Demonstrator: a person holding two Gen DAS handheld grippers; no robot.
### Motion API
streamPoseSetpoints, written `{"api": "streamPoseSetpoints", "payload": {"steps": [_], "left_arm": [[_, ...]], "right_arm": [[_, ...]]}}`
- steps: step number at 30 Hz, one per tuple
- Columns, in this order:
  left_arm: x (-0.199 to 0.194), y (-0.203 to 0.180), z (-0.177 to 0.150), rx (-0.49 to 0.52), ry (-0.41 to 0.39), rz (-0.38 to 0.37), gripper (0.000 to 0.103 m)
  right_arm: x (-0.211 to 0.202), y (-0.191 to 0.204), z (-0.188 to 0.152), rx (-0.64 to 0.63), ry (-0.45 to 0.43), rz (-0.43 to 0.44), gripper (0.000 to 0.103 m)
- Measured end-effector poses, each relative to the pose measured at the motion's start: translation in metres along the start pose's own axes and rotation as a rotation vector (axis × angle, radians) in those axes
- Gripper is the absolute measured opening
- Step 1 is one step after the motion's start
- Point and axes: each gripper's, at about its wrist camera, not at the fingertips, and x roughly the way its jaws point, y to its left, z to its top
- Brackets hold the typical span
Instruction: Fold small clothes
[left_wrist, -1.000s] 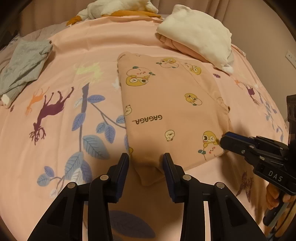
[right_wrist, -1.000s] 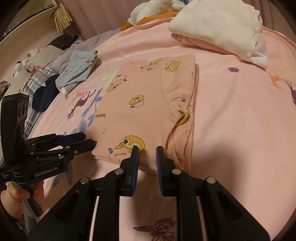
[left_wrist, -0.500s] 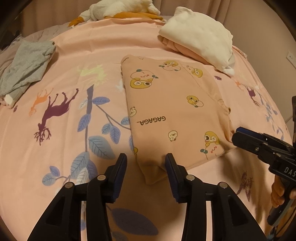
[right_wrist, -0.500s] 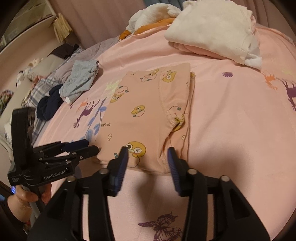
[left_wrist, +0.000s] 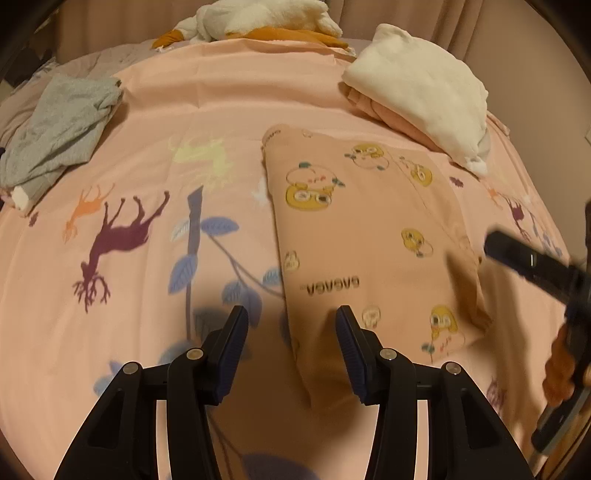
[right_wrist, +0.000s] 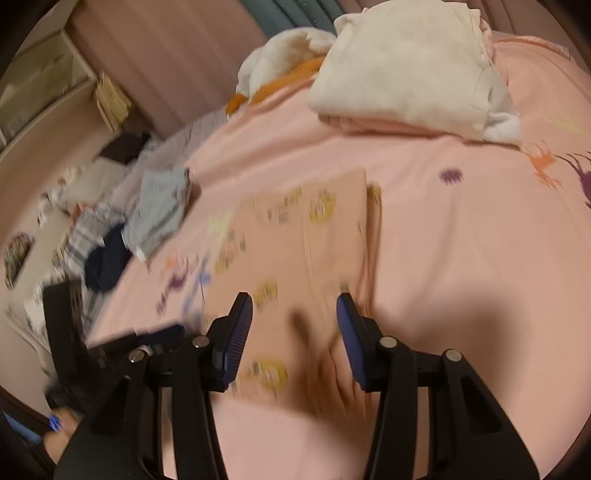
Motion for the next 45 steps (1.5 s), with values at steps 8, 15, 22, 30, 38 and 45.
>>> {"api": "streamPoseSetpoints", "payload": {"steps": [8,15,22,30,38,45], "left_arm": [[0.011,-0.010,0.009,0.025,0.005,-0.001,0.048],[0.017,-0.012,0.007,0.044,0.020,-0.004,0.048],[0.008,-0.011,0.022,0.039,-0.033,-0.003,0.048],[0.042,-0.006,0.070,-0.001,-0.034,-0.005,0.048],[0.074,-0.002,0.083,-0.046,0.024,-0.024,0.048],[0.059,0.012,0.080,-0.116,0.001,-0.041,0.057]], "right_arm": [[0.061,-0.020,0.045,0.151,0.063,0.014,0.033],[0.074,-0.030,0.056,0.148,0.037,-0.129,0.014],[0.039,-0.018,0.054,0.066,-0.039,-0.122,0.027],[0.005,0.020,0.012,-0.159,-0.003,-0.051,0.026],[0.022,0.005,-0.036,-0.222,0.151,-0.142,0.021],[-0.004,-0.003,-0.042,-0.172,0.120,-0.075,0.033]]}}
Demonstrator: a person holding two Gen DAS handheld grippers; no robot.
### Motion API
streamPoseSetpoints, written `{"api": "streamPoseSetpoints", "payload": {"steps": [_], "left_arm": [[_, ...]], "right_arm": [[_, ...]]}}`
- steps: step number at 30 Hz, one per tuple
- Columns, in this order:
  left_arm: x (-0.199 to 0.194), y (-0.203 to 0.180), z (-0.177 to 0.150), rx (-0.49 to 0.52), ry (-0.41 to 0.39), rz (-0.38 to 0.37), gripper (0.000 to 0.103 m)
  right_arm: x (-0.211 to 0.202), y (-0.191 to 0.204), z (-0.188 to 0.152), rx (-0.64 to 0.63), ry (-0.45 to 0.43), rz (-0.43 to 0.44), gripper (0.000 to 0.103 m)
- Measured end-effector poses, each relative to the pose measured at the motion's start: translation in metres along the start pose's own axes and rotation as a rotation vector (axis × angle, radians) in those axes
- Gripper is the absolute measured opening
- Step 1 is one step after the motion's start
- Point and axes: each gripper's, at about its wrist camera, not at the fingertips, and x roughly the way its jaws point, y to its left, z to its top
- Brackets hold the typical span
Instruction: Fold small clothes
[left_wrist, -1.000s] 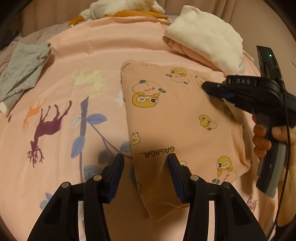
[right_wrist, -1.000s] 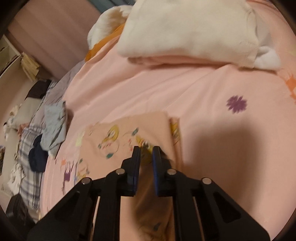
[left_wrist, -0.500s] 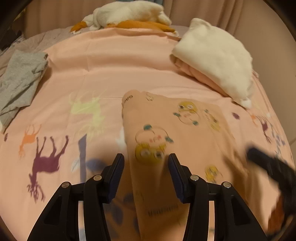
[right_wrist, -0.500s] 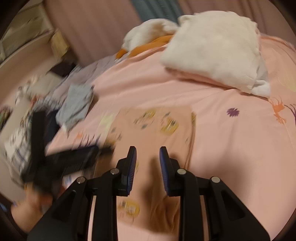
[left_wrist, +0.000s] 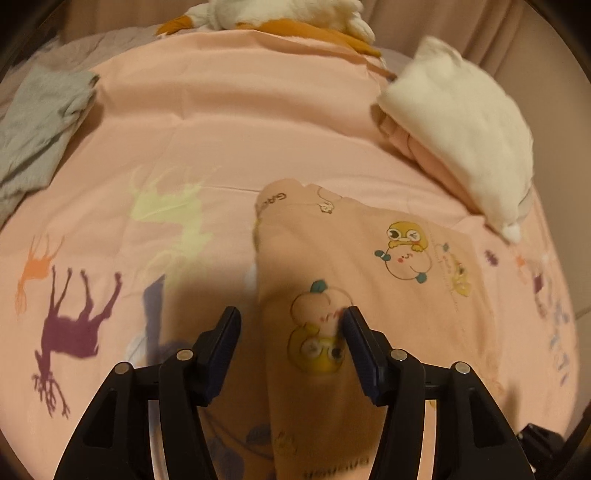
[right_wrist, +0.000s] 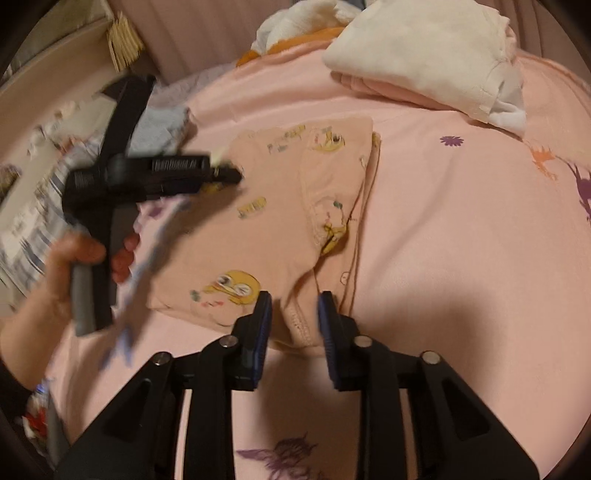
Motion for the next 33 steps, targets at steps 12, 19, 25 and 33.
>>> {"api": "streamPoseSetpoints", "payload": {"steps": [12,19,25,33], "left_arm": [[-0.021,0.039,-0.034,-0.118,0.142,-0.250,0.070],[-0.012,0.032,-0.034,-0.174,0.186,-0.347,0.070],[-0.005,0.022,-0.028,-0.158,0.183,-0.355,0.070],[0.001,0.003,-0.024,-0.083,0.171,-0.319,0.070]], "right_arm": [[0.008,-0.053,0.029,0.311,0.002,0.104,0.069],[0.031,-0.061,0.038,0.429,0.056,0.203,0.069],[0.049,-0.049,0.053,0.394,0.101,0.227,0.069],[0.069,-0.037,0.068,0.332,0.119,0.203,0.068]]}}
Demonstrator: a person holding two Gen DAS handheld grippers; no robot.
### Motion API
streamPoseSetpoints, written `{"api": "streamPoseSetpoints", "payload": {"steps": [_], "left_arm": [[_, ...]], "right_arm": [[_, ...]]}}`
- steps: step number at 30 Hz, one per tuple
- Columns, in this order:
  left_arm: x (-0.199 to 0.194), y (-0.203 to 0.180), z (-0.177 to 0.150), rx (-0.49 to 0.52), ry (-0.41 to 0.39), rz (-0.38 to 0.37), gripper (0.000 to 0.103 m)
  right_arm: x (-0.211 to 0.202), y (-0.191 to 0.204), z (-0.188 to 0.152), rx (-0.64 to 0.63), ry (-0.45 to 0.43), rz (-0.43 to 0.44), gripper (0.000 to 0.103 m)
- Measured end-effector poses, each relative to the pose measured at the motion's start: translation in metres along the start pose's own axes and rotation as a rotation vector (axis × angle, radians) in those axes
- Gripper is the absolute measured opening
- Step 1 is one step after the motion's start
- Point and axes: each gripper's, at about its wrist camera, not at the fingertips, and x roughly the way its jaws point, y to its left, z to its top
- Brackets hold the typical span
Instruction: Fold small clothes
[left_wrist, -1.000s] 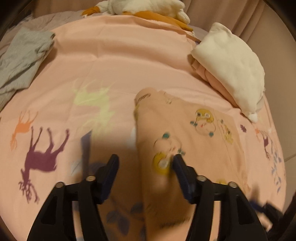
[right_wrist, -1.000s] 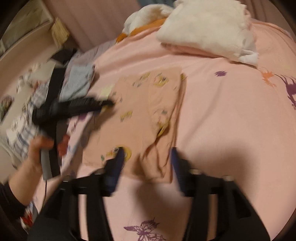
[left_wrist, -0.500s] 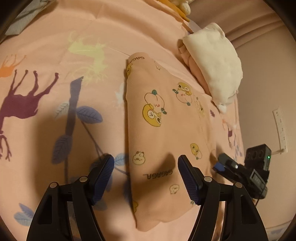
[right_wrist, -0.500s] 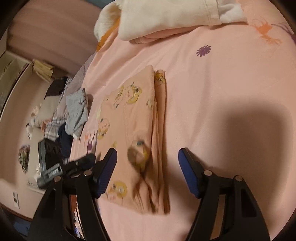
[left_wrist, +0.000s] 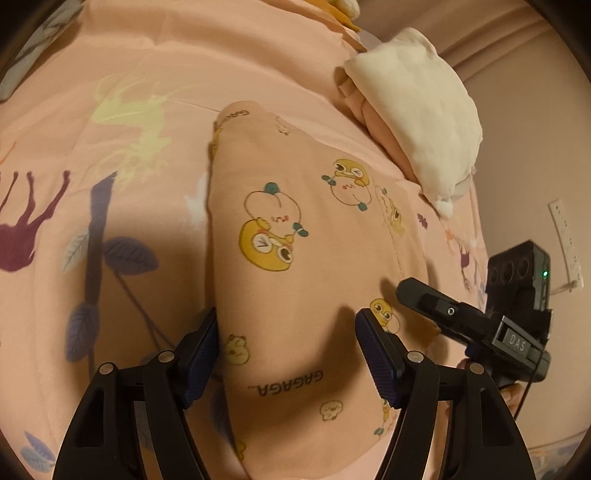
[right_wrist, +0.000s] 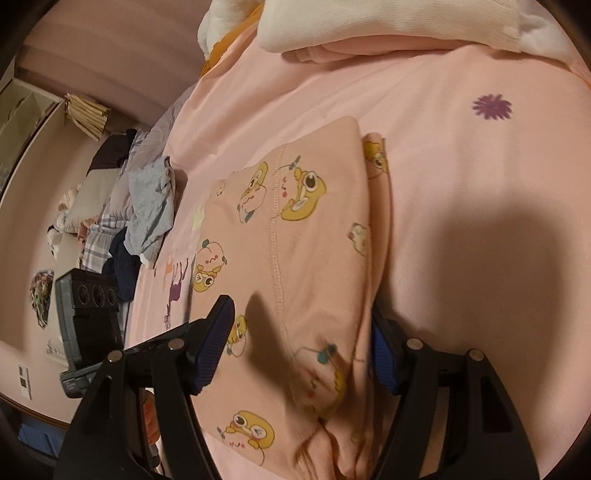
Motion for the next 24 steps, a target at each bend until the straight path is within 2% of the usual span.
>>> {"api": "streamPoseSetpoints", "payload": {"steps": [24], "left_arm": [[0.010,0.006,0.011,-0.050,-0.013,-0.031,0.070]], "right_arm": [[0.015,-0.001,0.017,-0.018,-0.028,-0.012,0.059]]}}
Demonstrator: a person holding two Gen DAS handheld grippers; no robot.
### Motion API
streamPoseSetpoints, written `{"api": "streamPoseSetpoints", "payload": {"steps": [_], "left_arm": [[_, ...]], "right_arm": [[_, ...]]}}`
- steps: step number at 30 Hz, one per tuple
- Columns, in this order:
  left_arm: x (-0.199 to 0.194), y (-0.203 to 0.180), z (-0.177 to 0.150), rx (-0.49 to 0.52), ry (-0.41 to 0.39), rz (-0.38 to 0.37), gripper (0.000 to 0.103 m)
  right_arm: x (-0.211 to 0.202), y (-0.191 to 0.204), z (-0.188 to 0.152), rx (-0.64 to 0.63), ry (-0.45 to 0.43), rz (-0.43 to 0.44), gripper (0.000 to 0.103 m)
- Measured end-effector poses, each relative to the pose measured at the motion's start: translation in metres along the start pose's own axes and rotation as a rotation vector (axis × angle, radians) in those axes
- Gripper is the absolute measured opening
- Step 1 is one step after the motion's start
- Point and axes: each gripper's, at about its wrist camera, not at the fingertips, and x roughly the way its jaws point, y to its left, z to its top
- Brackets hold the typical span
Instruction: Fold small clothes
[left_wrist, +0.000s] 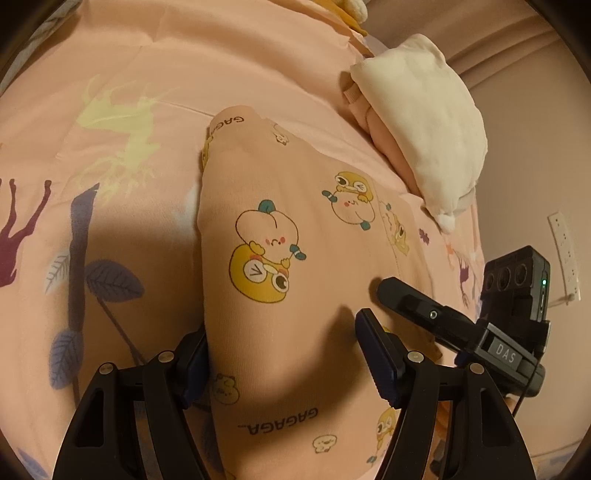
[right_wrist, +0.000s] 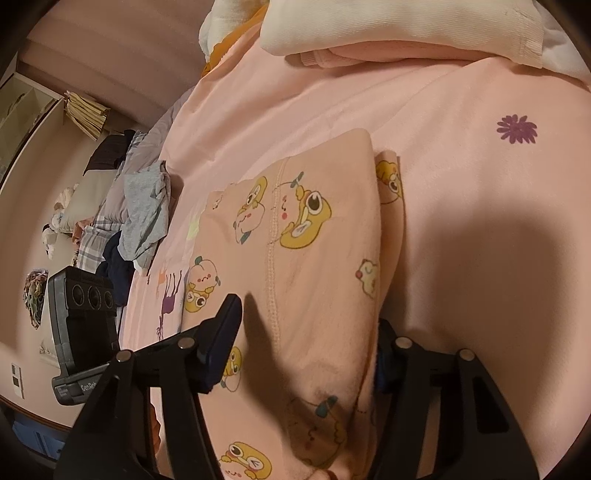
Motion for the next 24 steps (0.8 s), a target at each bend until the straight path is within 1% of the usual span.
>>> {"api": "streamPoseSetpoints", "payload": {"steps": [7,17,20,22,24], "left_arm": [[0.0011,0.0017,0.0037,-0.019,-0.001,-0.010,0.070],[0.0029,-0.0024,0.0037,0.007,-0.002,0.011,0.070],[0.0031,-0.0053,0.0020,0.028,-0.003,0.033,0.070],[0.0033,-0.0071,0.0006,0.046,-0.005,0.056,0.065],[0.0027,-0.0073,-0.0004,0.056,-0.006,0.072,0.062]], "right_arm": [[0.0004,-0.0019,0.0009,-0.002,-0.005,-0.001,0.055],[0.0005,-0.0037,0.0011,-0.007,-0.009,-0.010,0.052],[0.0000,-0.0040,0.0006,-0.010,-0.013,-0.020,0.049],[-0.0001,-0.0040,0.0005,-0.013,-0.016,-0.034,0.044],[-0.0001,-0.0020,-0.0005,-0.025,-0.020,-0.048,0.042]]}}
